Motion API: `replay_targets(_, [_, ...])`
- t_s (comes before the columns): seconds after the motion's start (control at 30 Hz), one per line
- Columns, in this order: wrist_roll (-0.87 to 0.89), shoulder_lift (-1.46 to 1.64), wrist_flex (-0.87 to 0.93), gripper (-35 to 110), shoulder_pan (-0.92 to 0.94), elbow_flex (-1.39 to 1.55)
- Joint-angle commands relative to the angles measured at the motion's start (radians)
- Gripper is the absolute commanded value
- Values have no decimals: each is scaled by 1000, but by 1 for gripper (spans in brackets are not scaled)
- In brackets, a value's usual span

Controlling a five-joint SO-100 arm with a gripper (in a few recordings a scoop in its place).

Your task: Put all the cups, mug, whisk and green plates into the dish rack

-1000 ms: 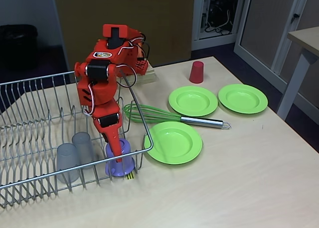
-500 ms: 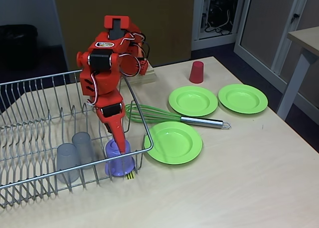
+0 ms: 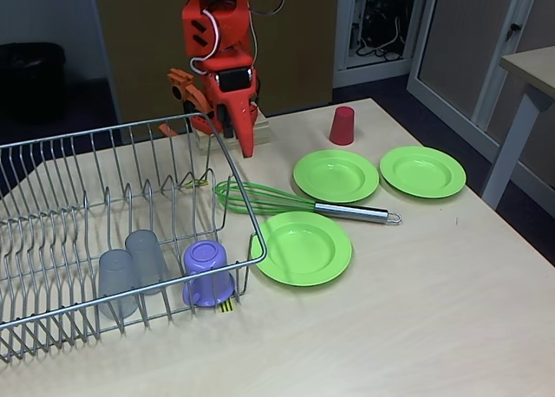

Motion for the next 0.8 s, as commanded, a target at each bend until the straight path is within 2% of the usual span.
replay_targets(0.0, [218, 290, 6, 36, -127, 212])
replay_targets(0.07, [399, 373, 6, 37, -252, 298])
replay_targets(0.2, [907, 451, -2, 38, -568, 402])
replay_targets(0.4, [1520, 445, -135, 40, -988, 495])
replay_targets(0.53, [1819, 414, -262, 41, -1201, 584])
replay_targets(0.77, [2197, 293, -360, 42, -1546, 601])
